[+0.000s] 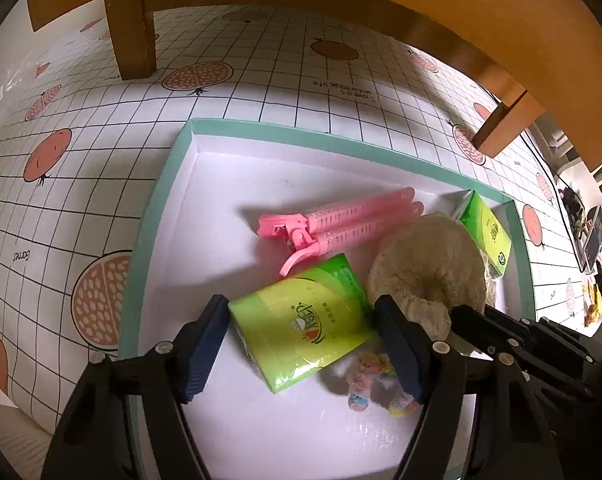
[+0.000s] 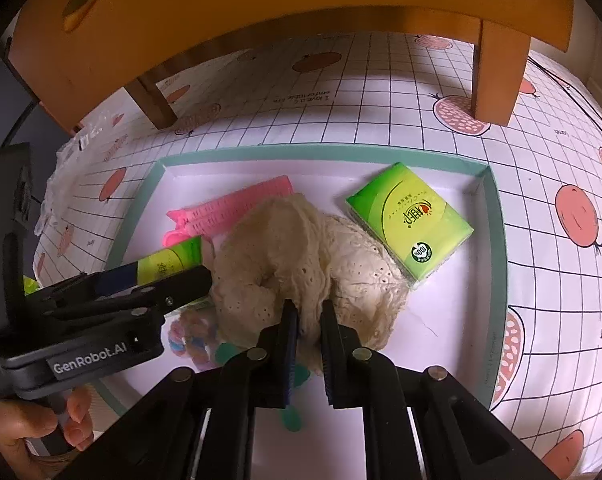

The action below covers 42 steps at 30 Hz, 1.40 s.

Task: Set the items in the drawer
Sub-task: 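Grasp the green tissue pack with left gripper while right grasps lace cloth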

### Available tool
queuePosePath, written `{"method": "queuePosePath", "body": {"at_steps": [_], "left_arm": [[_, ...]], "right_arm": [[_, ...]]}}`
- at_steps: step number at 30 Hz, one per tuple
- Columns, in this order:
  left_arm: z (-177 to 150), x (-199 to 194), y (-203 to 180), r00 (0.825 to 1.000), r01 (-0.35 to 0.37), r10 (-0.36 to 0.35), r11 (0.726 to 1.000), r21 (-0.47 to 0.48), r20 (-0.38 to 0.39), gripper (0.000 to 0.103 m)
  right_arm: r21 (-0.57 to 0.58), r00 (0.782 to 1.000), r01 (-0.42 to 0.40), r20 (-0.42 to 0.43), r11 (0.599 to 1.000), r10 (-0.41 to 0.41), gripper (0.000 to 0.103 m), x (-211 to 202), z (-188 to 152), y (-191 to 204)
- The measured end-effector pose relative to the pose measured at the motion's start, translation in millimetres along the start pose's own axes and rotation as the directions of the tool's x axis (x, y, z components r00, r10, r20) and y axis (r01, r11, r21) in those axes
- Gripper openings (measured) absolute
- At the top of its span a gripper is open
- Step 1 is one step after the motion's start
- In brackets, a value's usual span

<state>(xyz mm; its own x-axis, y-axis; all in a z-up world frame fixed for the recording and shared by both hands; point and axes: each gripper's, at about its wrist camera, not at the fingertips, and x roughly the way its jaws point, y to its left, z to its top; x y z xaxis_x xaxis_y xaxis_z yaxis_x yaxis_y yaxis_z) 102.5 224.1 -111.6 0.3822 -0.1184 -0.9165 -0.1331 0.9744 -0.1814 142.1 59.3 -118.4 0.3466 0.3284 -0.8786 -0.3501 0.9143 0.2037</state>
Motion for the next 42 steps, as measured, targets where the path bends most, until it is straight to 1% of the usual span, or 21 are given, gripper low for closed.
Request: {"method": "queuePosePath", "body": {"at_steps": [13,17,23,29,32,37,42], "left_arm": [[-1,-2,0,1.000,0.004,-0.004,1.000,-0.002,0.005,0.075],[-1,-4,5,1.000,0.010,-0.010,1.000,-0.015,0.007,0.073],[-1,-10,13,1.000,-0.011,0.012,0.999,-0.044,0.020,0.072],[-2,-17,24,0.999,-0.010,0.013,0.996,-0.091,0.032,0.071],[-3,-25,26,0.998,-0.010,0.015,0.996,-0.092,0.054,0.071],[-5,-35,26,0.997,-0.010,0.018,0.996,-0.088,0.080,0.071],[-6,-44,28,0.994,-0.009,0.019,0.995,-0.099,0.106,0.071]], "right_arm": [[-0.030,1.000,0.022,0.004,0.999,-0.022,0.016,3,0,5],[-0.039,1.000,0.029,0.013,0.999,-0.029,0.007,0,0,7],[-0.002,0.999,0.022,0.038,1.000,-0.021,0.006,-7,1,0],[0.045,0.997,0.005,0.081,0.999,-0.008,0.005,-21,5,-9],[0.049,0.992,-0.020,0.122,0.999,0.014,0.005,-35,5,-9],[0.050,0.985,-0.041,0.167,0.998,0.032,0.005,-54,5,-7],[0.062,0.969,-0.089,0.237,0.994,0.072,0.005,-79,6,-4]]}}
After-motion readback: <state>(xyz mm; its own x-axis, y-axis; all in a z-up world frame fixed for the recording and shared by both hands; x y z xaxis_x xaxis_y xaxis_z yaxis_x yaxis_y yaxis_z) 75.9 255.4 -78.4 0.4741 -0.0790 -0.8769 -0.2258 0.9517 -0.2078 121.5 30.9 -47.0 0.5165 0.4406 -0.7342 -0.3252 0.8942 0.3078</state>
